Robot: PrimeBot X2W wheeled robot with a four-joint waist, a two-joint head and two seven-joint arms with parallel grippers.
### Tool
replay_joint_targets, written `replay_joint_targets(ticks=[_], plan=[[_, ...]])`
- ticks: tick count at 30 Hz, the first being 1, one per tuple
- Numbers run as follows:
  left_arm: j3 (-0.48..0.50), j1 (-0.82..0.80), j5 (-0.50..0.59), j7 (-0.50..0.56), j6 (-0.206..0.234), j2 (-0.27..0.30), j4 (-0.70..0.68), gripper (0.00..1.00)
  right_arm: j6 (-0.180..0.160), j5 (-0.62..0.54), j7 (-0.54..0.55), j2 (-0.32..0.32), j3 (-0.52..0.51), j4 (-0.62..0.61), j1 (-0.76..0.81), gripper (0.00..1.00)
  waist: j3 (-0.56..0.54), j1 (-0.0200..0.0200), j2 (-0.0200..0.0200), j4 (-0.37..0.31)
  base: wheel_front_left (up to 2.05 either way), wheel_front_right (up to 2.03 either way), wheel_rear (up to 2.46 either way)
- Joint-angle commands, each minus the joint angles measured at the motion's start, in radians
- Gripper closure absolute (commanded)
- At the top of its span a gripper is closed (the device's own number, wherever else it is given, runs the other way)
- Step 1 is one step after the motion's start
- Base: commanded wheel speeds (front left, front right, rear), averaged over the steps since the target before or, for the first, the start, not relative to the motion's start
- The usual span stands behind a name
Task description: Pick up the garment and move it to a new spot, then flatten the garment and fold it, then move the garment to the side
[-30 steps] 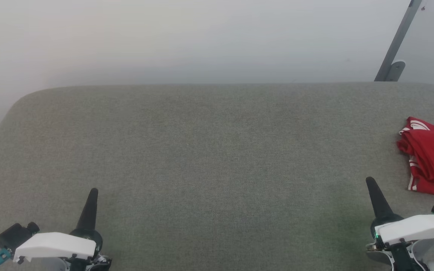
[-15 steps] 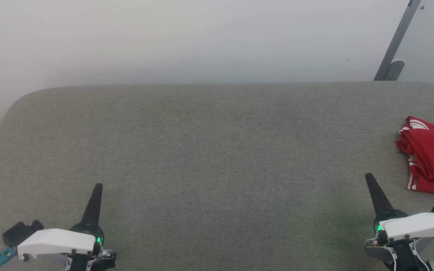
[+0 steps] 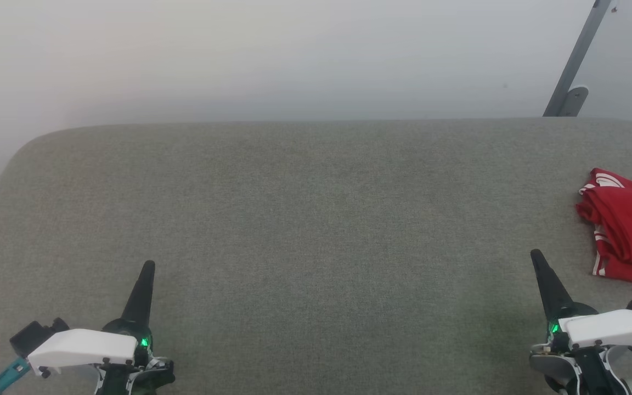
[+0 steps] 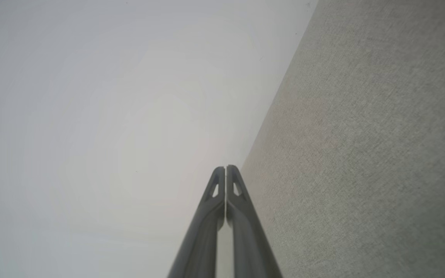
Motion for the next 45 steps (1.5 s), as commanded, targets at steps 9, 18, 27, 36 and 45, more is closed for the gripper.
replay_joint_targets(ticks=[9, 18, 27, 36, 45], plan=[[0.013, -0.024, -0.065, 0.024, -0.002, -0.017, -0.012, 1.00, 0.000, 0.081, 0.018, 0.009, -0.006, -0.011, -0.021, 1.00, 0.001, 0.0000, 0.0000, -0.002, 0.00, 0.00, 0.00], [0.019, -0.028, -0.111, 0.039, -0.002, -0.031, -0.014, 1.00, 0.000, 0.135, 0.028, 0.015, -0.010, -0.011, -0.022, 1.00, 0.002, 0.0000, 0.0000, -0.003, 0.00, 0.00, 0.00], [0.025, -0.031, -0.157, 0.056, -0.003, -0.044, -0.016, 1.00, 0.000, 0.193, 0.038, 0.022, -0.014, -0.012, -0.023, 1.00, 0.004, 0.0000, 0.0000, -0.005, 0.00, 0.00, 0.00], [0.028, -0.034, -0.182, 0.066, -0.003, -0.053, -0.017, 1.00, 0.000, 0.226, 0.044, 0.025, -0.015, -0.012, -0.025, 1.00, 0.005, 0.0000, 0.0000, -0.006, 0.00, 0.00, 0.00], [0.027, -0.034, -0.182, 0.066, -0.003, -0.053, -0.017, 1.00, 0.000, 0.226, 0.044, 0.025, -0.015, -0.012, -0.025, 1.00, 0.005, 0.0000, 0.0000, -0.006, 0.00, 0.00, 0.00]])
